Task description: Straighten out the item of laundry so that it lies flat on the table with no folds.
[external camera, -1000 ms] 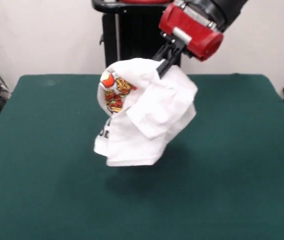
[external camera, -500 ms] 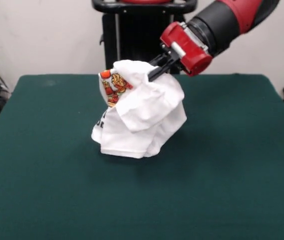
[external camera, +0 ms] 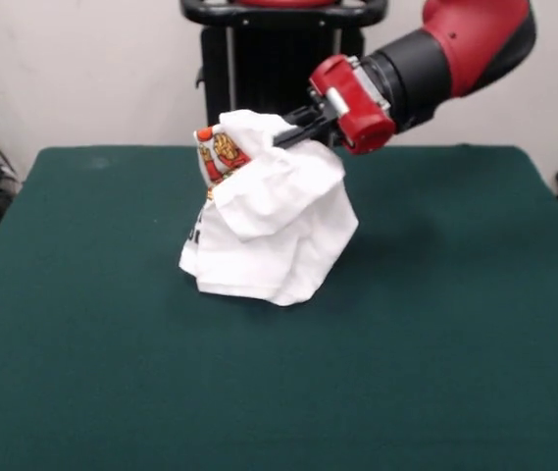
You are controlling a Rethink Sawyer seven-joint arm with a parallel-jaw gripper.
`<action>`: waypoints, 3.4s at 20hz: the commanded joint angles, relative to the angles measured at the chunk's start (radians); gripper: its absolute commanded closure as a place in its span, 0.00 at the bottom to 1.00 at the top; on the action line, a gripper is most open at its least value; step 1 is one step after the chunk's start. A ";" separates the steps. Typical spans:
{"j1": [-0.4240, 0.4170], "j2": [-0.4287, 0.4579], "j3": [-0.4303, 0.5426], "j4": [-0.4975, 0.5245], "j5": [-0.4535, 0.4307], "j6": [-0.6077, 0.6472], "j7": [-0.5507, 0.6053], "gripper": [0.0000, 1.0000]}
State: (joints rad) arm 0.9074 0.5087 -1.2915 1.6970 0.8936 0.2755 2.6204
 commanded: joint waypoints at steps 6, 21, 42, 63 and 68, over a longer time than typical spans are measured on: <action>-0.019 -0.080 0.123 -0.051 0.011 0.123 0.266 0.00; -0.280 -0.884 0.548 0.042 -0.325 0.249 -0.148 0.00; -0.347 -0.732 0.665 0.001 -0.672 -0.160 0.116 0.00; -0.381 -0.746 0.634 0.009 -0.808 -0.173 0.092 0.00; -0.382 -0.747 0.628 0.015 -0.827 -0.185 0.106 0.00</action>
State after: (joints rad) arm 0.5334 -0.2853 -0.7281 1.7448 0.0936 0.1408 2.6894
